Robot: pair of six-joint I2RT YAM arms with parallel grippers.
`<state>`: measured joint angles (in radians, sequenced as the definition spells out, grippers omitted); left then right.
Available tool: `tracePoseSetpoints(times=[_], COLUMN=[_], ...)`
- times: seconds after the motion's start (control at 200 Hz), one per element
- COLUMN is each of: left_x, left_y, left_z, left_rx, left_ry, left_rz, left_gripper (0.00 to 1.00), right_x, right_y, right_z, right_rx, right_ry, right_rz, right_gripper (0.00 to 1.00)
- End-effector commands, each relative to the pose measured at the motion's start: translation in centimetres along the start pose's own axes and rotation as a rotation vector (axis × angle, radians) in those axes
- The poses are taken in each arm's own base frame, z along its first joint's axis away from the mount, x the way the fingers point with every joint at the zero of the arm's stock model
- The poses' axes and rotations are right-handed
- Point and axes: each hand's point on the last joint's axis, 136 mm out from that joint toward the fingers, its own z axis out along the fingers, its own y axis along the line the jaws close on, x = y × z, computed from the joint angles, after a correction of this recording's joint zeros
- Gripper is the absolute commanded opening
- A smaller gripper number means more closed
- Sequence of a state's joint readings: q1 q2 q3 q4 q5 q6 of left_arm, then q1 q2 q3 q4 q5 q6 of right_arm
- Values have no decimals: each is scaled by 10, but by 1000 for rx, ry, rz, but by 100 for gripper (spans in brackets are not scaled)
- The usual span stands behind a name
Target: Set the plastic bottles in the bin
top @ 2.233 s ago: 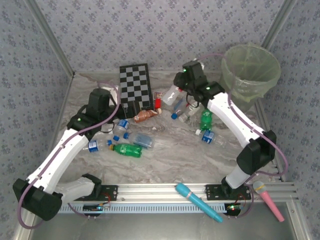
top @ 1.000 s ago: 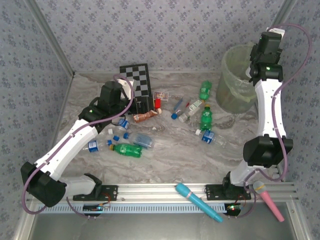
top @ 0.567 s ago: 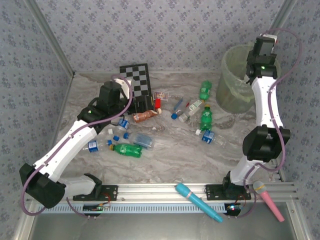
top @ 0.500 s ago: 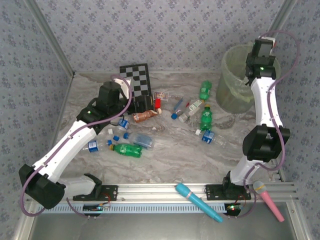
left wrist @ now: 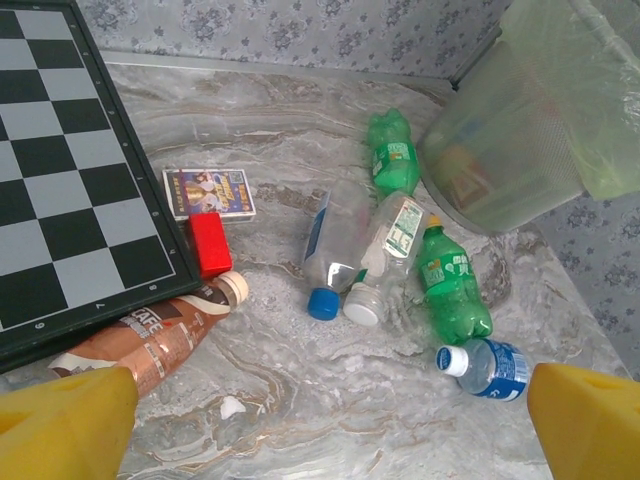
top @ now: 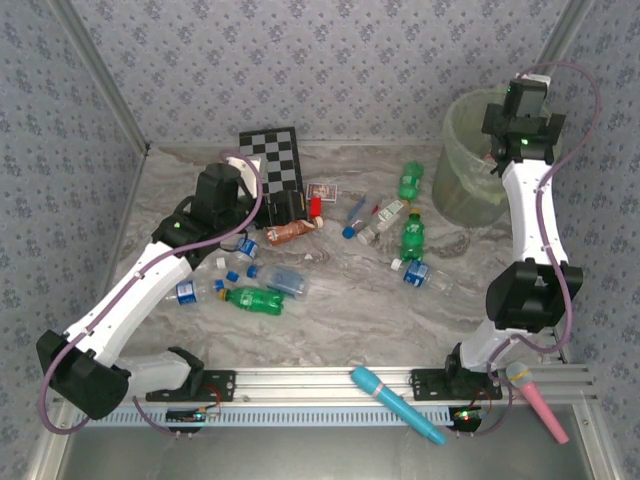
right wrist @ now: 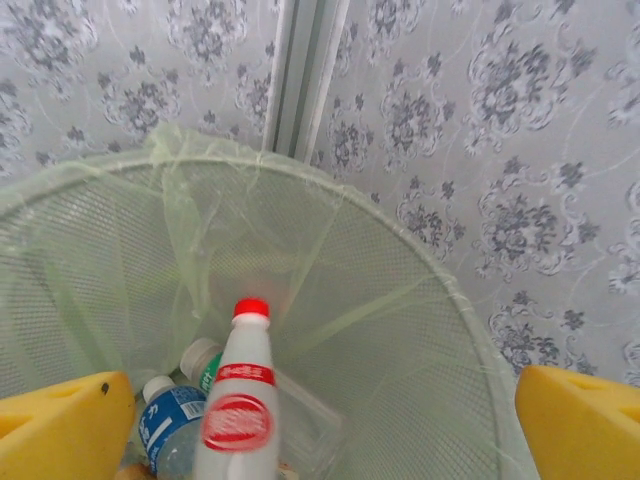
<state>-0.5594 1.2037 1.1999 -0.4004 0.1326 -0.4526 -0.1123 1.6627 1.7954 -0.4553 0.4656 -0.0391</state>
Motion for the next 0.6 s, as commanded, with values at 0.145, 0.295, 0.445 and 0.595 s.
tracePoseSetpoints(times=[0.145,0.295,0.445,0.595], left_x=[-7,-4,5,22], left_y=[11,31,66,104], left_z=[-12,-15,-18,-25], left_rx=[-78,-165,-282,-379], left_ry=[-47,-53,-39,-20], left_rz=[2,-31,-133,-262], left_gripper=[100,100,100,100], right_x=[-13,-7,5,24], right_y=[10,32,63,105], right_z=[-37,-54,-71,-87], right_rx=[-26,-85,-164,-267], right_ry=[-43,-38,-22,9], right_rz=[-8,-28,-62,-107], right_gripper=[100,100,100,100])
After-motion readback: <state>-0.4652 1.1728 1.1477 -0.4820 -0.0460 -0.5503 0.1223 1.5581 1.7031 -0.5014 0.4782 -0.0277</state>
